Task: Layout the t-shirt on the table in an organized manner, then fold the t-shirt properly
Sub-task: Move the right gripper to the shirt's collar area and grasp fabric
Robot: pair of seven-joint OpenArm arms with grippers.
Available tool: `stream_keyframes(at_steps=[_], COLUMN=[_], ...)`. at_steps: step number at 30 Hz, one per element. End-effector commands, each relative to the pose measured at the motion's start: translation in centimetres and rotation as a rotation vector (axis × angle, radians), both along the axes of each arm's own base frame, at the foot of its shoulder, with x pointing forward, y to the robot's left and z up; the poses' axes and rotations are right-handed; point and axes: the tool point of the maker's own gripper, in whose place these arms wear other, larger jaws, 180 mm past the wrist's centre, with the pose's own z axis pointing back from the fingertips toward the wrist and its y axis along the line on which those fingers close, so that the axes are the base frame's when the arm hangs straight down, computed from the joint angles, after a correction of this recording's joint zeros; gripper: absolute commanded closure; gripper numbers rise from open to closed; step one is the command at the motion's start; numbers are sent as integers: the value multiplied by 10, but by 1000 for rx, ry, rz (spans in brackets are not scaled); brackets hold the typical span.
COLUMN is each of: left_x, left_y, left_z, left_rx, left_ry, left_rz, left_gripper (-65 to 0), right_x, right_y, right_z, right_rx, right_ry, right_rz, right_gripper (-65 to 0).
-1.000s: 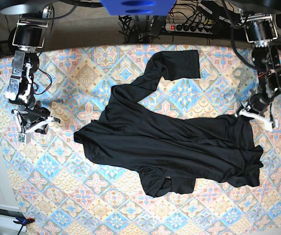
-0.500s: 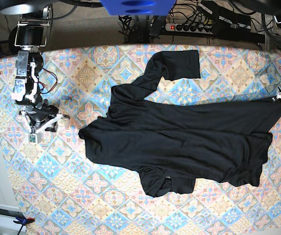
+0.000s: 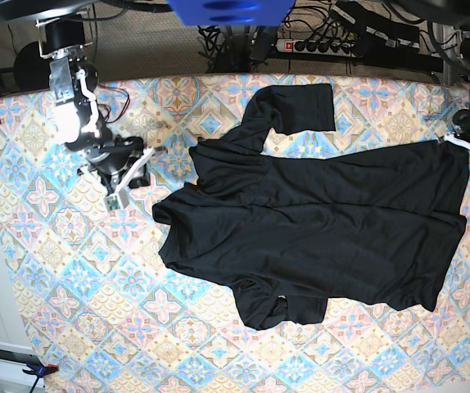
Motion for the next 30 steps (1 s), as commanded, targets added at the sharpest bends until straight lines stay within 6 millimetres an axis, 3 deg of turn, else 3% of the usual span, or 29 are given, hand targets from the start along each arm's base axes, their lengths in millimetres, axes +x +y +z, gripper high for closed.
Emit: stream_keyframes(at_steps=[1, 6, 9, 14, 19, 24, 30], left_x=[5, 1, 0, 2, 5, 7, 8], left_y=[17, 12, 11, 7, 0, -4, -4], left_z=[14, 7, 6, 5, 5, 5, 6], left_rx=[51, 32, 29, -23, -76, -109, -116], left_ry=[-20, -4, -7, -29, -54, -70, -80], left_rz=[6, 10, 13, 34, 46, 54, 58], left_gripper=[0, -35, -80, -122, -187, -240, -277], right_x=[3, -20, -22, -22, -5, 10, 34], right_y=[5, 31, 47, 62, 75, 79, 56], right_z=[10, 0, -2, -4, -8, -8, -11], right_rx=[8, 29, 62, 105, 142, 164, 147], right_ry=[-37, 4, 10, 18, 22, 14, 8], right_rz=[21, 91, 103, 97, 76, 53, -13], right_gripper=[-123, -175, -209, -218, -218, -222, -264])
